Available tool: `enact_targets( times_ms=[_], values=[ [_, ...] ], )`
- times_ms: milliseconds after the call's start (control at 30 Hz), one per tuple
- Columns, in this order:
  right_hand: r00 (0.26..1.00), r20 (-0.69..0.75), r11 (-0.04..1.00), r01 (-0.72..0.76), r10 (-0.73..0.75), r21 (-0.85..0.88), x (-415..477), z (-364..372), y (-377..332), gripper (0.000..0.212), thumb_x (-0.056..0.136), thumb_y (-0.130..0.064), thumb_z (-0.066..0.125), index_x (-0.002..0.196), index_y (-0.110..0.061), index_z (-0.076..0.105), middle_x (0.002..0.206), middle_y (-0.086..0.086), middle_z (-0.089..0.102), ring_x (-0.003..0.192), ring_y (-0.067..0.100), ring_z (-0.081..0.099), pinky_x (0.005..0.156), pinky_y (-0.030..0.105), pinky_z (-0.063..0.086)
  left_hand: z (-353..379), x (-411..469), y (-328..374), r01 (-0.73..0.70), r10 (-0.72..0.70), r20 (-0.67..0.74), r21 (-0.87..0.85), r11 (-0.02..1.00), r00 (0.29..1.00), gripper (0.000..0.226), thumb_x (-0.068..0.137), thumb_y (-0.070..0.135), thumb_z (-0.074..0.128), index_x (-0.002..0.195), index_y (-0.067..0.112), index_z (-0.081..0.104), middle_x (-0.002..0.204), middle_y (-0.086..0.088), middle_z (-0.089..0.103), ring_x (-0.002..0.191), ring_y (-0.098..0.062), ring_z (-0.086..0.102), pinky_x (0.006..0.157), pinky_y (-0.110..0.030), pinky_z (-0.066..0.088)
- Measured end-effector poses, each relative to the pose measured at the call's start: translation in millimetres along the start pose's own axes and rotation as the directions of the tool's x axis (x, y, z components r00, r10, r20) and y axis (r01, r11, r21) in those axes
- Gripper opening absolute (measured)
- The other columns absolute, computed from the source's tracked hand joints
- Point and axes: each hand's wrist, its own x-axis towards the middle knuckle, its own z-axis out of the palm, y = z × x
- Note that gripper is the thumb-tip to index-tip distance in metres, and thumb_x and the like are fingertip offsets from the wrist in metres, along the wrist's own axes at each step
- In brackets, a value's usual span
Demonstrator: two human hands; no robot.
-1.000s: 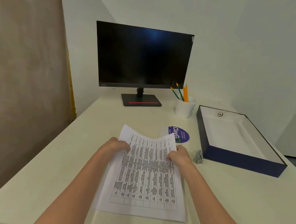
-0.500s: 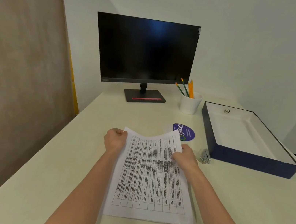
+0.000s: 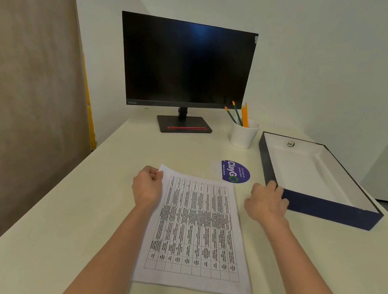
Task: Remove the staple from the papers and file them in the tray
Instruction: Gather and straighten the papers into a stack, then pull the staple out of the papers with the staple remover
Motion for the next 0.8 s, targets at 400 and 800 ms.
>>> enact_targets(
  times_ms=[400, 800],
  values=[
    [0.981, 0.165, 0.993, 0.088, -0.1, 0.08, 27.8, -21.8, -13.2, 0.022, 0.089, -0.017, 0.052, 0.108, -0.007, 0.054, 0.116, 0.013, 0.052, 0.094, 0.027, 0.054, 0.073, 0.032, 0.044, 0.3, 1.9, -4.0, -0.016, 0.017, 0.013, -0.042, 0.999, 1.0, 0.013, 0.092, 0.018, 0.056, 0.085, 0.009, 0.062, 0.063, 0.003, 0.057, 0.061, -0.018, 0.052, 0.064, -0.026, 0.038],
    [0.846, 0.249, -0.124, -0.343, -0.471, 0.931, 57.4, 32.1, -133.5, 0.025, 0.081, 0.003, 0.068, 0.099, -0.004, 0.053, 0.095, 0.021, 0.065, 0.092, 0.035, 0.066, 0.091, 0.045, 0.054, -0.1, 2.8, -6.2, -0.049, 0.049, -0.007, -0.046, 0.998, 0.999, 0.012, 0.091, 0.019, 0.057, 0.087, 0.01, 0.063, 0.069, 0.003, 0.06, 0.066, -0.018, 0.055, 0.067, -0.026, 0.039]
  ],
)
